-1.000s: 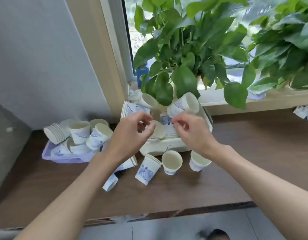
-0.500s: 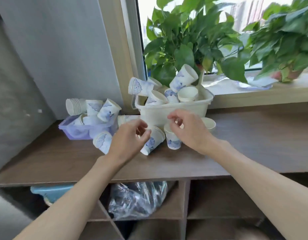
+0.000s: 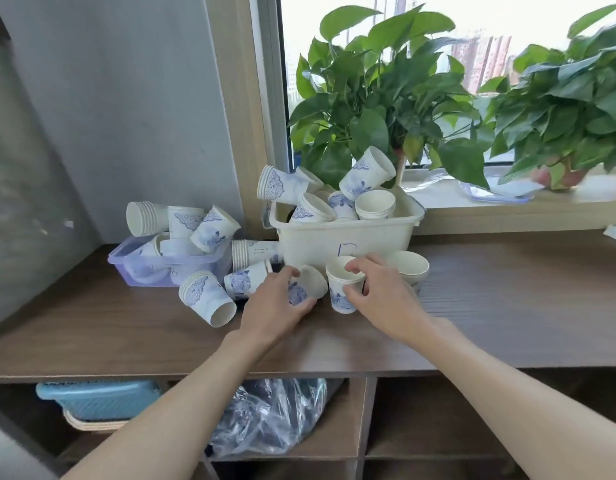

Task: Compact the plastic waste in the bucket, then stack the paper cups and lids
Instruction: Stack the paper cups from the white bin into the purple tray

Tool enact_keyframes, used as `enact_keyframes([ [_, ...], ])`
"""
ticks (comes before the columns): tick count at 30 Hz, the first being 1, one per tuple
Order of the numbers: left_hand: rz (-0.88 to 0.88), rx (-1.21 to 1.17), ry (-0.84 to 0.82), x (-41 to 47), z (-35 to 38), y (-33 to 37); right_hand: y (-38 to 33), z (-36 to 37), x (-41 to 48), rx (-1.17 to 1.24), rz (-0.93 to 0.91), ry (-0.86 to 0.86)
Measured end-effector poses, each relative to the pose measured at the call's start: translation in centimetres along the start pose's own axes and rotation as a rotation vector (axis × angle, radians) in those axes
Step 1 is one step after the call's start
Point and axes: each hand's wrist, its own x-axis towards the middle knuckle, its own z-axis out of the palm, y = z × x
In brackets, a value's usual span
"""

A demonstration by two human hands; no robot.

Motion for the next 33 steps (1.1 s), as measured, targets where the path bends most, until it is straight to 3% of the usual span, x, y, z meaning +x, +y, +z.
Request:
enact_keyframes([
  [7,-0.045,-0.157,0.034,-0.5,0.0,-0.9,0.1,1.1,0.7,-0.004,0.033,-0.022],
  [14,-0.028,-0.135,-0.054,-1.5,-0.6,-2.3,-0.8,0.9,0.7,0.069,-0.016,0.073],
  [23,-0.036,-0.330,-0.097,-3.0,-2.0,-2.9,-3.5,-1.3,0.7,0.281,-0.069,0.274],
  [27,-0.006,-0.456,-0.026,-3.2,-2.3,-2.9,-5.1,-1.8,0.7,0.442,-0.050,0.213],
  [33,0.062,-0.528,-0.002,-3.4,-3.3,-2.0,-6.7,-1.3,0.6,0.464,-0.082,0.133],
])
